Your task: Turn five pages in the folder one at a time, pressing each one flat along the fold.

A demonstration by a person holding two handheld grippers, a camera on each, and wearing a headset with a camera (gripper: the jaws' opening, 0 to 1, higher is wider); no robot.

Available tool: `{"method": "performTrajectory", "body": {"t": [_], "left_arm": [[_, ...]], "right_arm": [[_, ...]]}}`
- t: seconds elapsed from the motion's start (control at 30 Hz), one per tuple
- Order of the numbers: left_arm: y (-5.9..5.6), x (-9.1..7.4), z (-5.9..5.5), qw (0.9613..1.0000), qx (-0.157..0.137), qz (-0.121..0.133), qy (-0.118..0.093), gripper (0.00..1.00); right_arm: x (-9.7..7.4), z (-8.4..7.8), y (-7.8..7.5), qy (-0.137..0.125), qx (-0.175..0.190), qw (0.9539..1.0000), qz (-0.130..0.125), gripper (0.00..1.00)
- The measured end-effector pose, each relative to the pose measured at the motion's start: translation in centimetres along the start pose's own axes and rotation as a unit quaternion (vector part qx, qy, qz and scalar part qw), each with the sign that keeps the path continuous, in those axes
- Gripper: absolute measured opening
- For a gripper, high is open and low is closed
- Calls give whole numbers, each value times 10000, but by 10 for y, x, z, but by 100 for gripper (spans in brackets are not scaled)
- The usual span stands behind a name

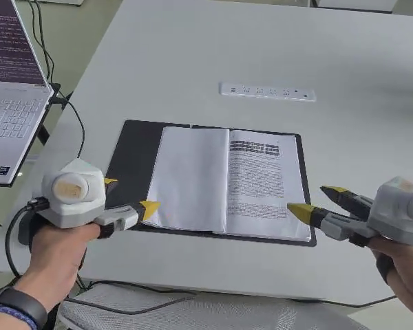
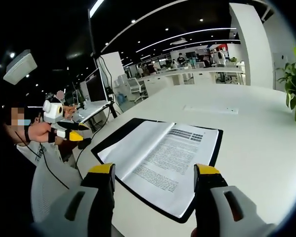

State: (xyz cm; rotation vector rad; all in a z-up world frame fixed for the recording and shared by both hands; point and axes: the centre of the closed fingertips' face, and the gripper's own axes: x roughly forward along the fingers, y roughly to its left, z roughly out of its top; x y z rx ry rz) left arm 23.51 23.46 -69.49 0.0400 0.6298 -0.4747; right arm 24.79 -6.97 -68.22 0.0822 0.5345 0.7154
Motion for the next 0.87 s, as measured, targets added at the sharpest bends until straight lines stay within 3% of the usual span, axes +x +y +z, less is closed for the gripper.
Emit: {"method": "performTrajectory", "body": {"t": [0.33, 0.67, 0.87], "left_arm": [[-4, -17, -11, 9998, -178, 68, -12, 68], [-5, -16, -1, 9995, -204, 51, -239, 74], [-5, -16, 0, 9993, -227, 8, -310, 77]], "right_arm": [[-14, -9, 5, 70, 9, 9999, -152, 80], [-18, -12, 5, 114, -62, 9995, -286, 86], [-21, -14, 6, 127, -66, 9994, -321, 87]]}}
